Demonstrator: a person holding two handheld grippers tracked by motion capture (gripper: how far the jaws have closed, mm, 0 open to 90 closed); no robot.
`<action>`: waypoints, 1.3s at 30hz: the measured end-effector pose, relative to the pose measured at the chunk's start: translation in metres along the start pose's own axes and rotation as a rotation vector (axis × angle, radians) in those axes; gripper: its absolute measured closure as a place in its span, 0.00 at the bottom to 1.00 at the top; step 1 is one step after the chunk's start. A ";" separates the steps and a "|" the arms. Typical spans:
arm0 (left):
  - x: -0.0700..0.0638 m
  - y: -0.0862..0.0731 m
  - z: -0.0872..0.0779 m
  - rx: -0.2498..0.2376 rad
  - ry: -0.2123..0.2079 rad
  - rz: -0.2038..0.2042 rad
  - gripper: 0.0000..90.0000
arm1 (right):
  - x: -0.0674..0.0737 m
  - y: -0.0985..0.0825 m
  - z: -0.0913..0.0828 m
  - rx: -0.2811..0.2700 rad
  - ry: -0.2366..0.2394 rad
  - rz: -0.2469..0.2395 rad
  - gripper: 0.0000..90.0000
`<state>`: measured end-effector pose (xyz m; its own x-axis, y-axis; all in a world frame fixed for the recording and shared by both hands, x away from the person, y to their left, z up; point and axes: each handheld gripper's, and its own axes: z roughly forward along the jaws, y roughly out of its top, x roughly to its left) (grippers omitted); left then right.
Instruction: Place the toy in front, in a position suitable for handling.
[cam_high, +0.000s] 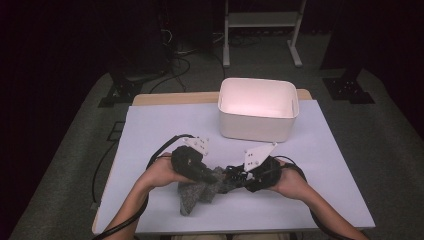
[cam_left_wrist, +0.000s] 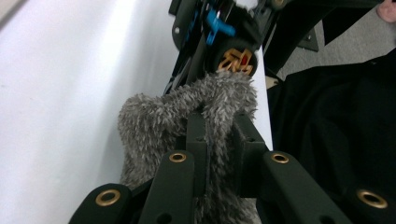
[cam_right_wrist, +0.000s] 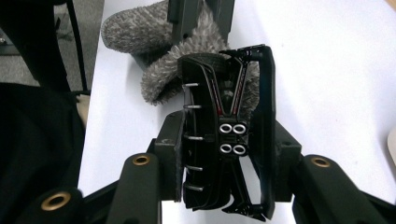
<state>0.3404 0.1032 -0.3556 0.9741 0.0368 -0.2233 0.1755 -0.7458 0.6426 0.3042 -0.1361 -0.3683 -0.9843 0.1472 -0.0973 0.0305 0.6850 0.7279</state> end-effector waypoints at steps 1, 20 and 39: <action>0.000 0.000 0.001 0.000 -0.002 -0.001 0.89 | 0.000 -0.002 -0.001 0.008 0.000 0.003 0.63; 0.001 0.022 0.032 0.132 0.037 0.028 0.88 | 0.003 -0.056 -0.015 0.007 -0.004 0.109 0.64; -0.002 0.048 0.058 0.215 0.046 0.068 0.88 | 0.003 -0.107 -0.006 0.066 -0.006 0.195 0.59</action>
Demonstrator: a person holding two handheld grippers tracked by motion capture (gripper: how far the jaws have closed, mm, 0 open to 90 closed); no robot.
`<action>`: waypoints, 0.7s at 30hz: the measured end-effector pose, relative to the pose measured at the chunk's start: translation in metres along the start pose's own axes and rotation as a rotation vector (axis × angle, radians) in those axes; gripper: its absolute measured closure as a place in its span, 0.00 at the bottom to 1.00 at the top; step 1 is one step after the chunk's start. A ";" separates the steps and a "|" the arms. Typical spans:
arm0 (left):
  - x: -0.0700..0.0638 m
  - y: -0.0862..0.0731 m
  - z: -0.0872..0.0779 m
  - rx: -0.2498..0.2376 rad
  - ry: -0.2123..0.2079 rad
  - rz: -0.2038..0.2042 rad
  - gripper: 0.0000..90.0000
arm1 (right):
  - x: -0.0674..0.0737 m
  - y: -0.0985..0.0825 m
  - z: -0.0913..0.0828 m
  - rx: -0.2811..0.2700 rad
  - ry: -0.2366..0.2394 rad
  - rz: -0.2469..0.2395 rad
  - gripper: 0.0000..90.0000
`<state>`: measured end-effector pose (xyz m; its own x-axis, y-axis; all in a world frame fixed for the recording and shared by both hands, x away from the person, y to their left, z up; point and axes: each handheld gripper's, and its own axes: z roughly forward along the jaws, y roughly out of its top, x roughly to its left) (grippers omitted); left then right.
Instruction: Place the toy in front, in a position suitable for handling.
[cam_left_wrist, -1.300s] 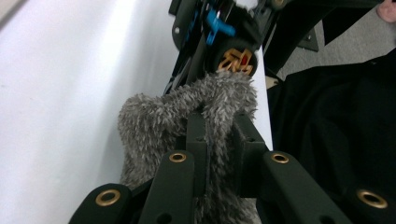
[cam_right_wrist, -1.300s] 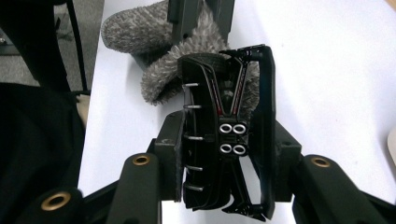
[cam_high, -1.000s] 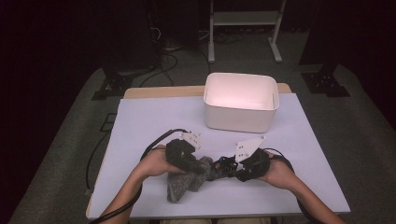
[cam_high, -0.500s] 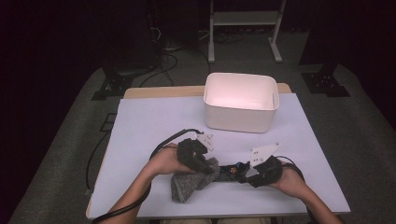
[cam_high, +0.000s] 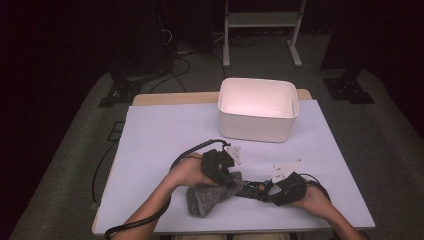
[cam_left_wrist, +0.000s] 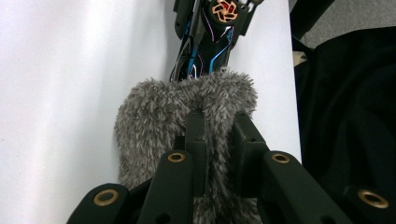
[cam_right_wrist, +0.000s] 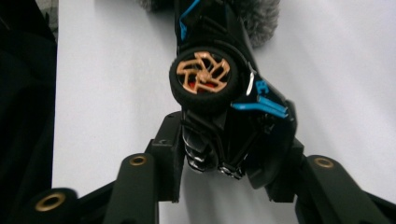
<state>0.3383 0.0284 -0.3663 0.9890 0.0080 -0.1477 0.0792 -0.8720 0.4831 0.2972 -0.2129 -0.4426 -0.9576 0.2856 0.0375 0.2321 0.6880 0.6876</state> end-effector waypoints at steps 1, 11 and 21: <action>0.000 0.000 0.000 -0.002 -0.003 -0.003 0.88 | 0.000 0.001 -0.001 -0.007 -0.004 0.008 0.57; 0.002 -0.008 -0.009 0.023 0.038 -0.009 0.88 | 0.005 0.020 0.002 0.016 -0.018 -0.073 0.63; 0.005 -0.033 -0.020 0.014 0.030 -0.064 0.87 | -0.003 0.028 0.011 0.000 0.029 -0.124 0.63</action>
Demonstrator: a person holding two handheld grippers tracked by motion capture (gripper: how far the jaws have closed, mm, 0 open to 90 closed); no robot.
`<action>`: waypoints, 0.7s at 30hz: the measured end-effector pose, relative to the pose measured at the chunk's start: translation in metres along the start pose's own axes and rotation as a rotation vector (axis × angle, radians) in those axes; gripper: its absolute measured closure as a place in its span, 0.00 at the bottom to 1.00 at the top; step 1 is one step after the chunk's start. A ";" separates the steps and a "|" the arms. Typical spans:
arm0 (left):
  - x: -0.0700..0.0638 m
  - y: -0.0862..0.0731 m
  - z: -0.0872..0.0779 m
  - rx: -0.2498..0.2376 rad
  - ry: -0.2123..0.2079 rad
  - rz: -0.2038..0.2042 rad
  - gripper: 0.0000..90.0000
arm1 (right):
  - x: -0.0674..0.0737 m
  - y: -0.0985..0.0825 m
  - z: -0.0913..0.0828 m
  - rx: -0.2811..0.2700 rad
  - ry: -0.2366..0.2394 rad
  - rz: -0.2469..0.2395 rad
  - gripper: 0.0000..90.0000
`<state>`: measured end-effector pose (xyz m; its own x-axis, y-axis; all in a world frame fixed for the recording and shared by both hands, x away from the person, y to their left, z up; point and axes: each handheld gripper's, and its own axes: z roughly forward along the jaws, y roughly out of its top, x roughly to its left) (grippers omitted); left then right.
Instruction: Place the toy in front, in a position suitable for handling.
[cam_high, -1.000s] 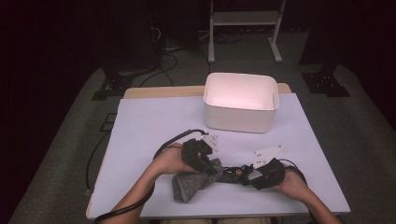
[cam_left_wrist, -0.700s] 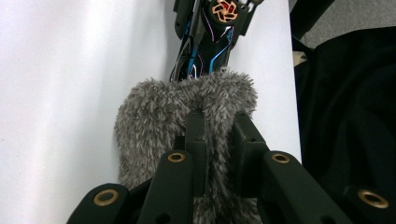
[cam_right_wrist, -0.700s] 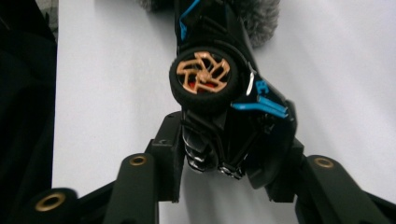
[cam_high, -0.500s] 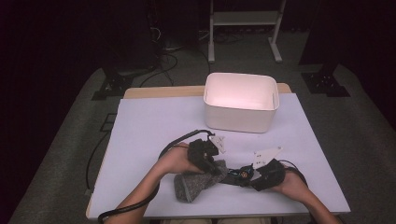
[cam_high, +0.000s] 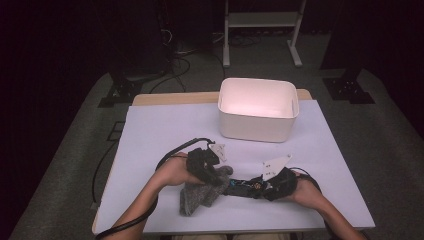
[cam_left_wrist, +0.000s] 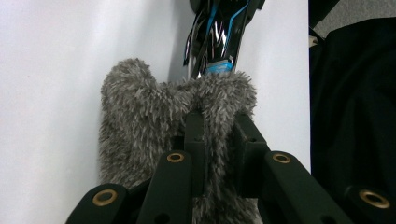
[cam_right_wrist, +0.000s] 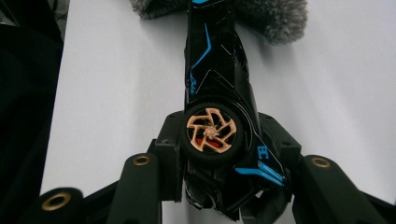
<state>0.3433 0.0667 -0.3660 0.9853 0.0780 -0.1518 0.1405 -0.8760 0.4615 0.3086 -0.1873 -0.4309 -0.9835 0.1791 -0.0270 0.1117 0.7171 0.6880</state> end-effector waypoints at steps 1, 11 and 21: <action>0.000 0.000 -0.001 -0.002 -0.003 -0.003 0.87 | -0.001 0.004 0.003 0.003 0.007 -0.011 0.63; -0.002 0.014 0.006 0.017 -0.015 0.029 0.87 | -0.005 0.037 0.035 -0.001 0.043 -0.063 0.63; 0.001 0.003 -0.001 0.003 -0.003 0.010 0.87 | -0.003 0.034 0.034 -0.017 0.034 -0.057 0.63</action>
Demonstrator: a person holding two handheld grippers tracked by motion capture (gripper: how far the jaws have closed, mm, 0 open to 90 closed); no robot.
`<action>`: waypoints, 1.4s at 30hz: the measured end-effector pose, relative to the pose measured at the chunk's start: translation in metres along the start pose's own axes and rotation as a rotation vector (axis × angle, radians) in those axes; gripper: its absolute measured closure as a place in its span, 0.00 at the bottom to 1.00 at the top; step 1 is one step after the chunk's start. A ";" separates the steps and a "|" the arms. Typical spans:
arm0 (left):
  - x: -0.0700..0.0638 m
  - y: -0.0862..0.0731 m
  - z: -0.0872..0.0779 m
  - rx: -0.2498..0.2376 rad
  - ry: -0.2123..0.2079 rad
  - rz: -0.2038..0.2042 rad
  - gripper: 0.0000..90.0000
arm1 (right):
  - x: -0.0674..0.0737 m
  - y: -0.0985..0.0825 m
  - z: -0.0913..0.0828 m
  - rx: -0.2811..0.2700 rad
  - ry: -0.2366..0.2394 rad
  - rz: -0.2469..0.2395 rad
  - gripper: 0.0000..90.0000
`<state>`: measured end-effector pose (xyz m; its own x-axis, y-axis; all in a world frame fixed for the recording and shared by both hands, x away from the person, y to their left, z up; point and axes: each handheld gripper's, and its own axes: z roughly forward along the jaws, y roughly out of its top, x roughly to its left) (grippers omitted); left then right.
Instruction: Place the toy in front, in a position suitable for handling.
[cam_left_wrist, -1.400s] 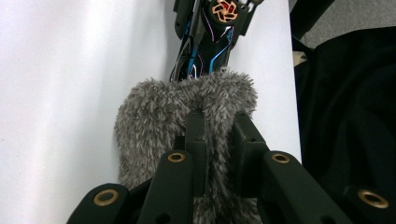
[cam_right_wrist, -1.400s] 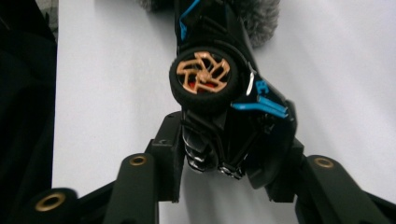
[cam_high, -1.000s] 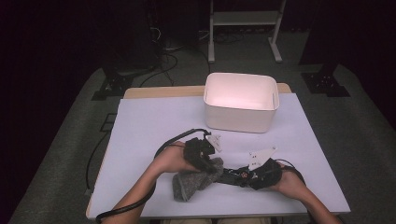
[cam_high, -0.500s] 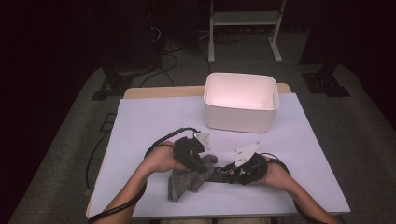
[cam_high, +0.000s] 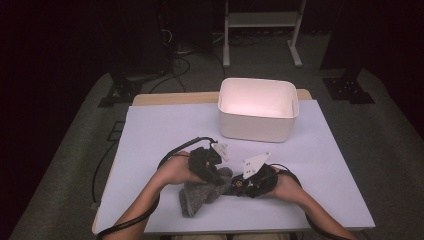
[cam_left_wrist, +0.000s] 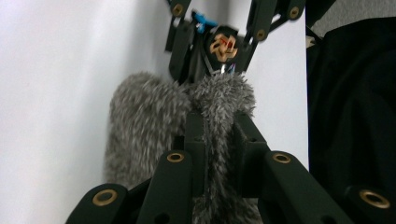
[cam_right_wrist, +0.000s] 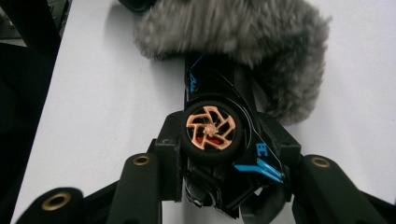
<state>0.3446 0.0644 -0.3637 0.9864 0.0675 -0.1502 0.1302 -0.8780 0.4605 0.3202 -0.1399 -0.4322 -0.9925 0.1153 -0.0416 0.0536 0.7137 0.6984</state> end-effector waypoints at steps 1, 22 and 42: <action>0.001 -0.004 -0.002 -0.011 -0.004 -0.010 0.87 | 0.000 -0.001 -0.001 0.002 -0.001 -0.002 0.63; 0.017 -0.073 -0.051 -0.118 0.095 -0.159 0.87 | -0.017 -0.020 -0.027 0.059 0.000 0.041 0.63; 0.019 -0.115 -0.108 -0.115 0.226 -0.251 0.87 | -0.015 -0.017 -0.022 0.029 -0.019 0.064 0.61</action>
<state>0.3591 0.2179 -0.3249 0.9178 0.3889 -0.0798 0.3692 -0.7624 0.5314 0.3321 -0.1687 -0.4276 -0.9847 0.1742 -0.0107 0.1207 0.7242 0.6790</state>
